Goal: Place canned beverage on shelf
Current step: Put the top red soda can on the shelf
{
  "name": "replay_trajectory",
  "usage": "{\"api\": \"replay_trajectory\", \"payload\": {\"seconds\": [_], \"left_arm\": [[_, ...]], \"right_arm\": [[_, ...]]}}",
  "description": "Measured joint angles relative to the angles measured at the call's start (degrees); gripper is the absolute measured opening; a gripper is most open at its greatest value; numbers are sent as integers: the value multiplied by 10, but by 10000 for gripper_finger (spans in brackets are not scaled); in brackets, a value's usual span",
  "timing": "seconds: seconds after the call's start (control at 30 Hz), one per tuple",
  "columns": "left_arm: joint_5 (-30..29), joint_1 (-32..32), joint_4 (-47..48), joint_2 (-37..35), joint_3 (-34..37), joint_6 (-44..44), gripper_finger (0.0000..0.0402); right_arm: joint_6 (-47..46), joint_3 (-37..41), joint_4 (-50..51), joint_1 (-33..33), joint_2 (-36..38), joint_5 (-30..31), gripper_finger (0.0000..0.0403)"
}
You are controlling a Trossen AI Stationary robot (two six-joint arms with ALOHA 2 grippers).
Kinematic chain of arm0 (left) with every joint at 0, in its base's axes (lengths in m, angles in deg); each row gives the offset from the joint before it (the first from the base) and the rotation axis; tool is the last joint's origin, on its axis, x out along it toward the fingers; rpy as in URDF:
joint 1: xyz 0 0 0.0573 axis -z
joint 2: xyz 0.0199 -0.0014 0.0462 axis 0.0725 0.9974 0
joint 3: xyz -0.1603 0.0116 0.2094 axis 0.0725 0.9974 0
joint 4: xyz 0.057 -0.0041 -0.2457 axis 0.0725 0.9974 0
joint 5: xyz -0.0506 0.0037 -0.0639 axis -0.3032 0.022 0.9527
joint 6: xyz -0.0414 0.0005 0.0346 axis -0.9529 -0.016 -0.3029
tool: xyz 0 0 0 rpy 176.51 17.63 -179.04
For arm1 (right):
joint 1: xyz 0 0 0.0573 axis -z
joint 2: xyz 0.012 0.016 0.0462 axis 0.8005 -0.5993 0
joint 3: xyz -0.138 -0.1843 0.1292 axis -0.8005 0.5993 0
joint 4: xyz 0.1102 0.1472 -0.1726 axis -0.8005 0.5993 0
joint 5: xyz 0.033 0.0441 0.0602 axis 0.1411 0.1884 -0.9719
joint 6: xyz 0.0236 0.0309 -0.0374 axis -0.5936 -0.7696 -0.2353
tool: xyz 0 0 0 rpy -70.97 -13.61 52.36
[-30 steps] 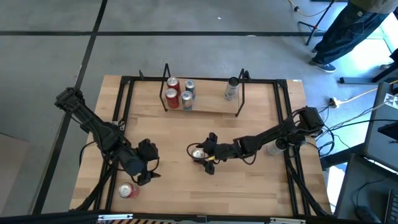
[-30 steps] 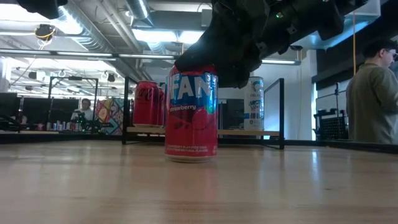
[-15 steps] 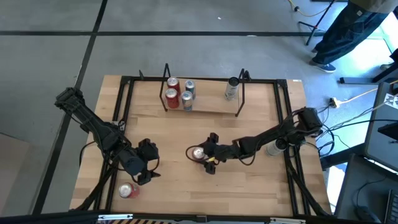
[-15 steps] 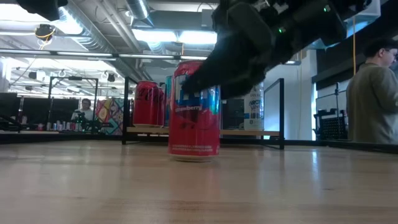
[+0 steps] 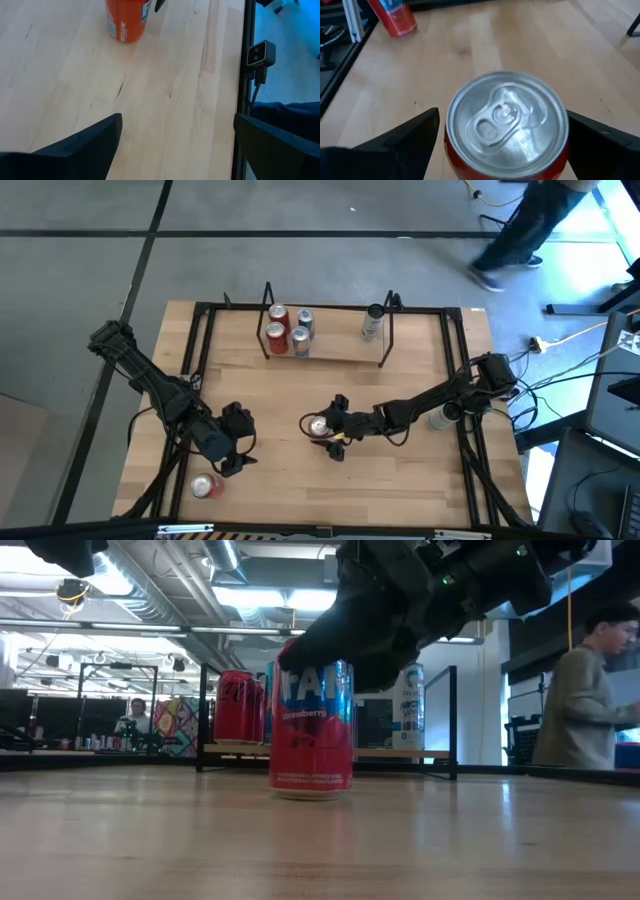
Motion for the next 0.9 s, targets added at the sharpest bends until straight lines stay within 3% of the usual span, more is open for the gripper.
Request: {"api": "replay_trajectory", "payload": {"seconds": [0.13,0.3,0.43,0.6,0.9], "left_arm": [[0,0,1,0,0,0,371],[13,-1,0,-1,0,13,371],[47,-7,0,-9,0,9,371],[33,-2,-1,-30,0,1,371],[-4,-7,0,-50,0,25,371]], "right_arm": [[1,-1,6,0,0,5,353],[1,-12,14,0,0,3,271],[1,-40,50,0,17,4,270],[-31,-108,184,19,65,21,270],[1,-177,348,136,120,19,270]]}}
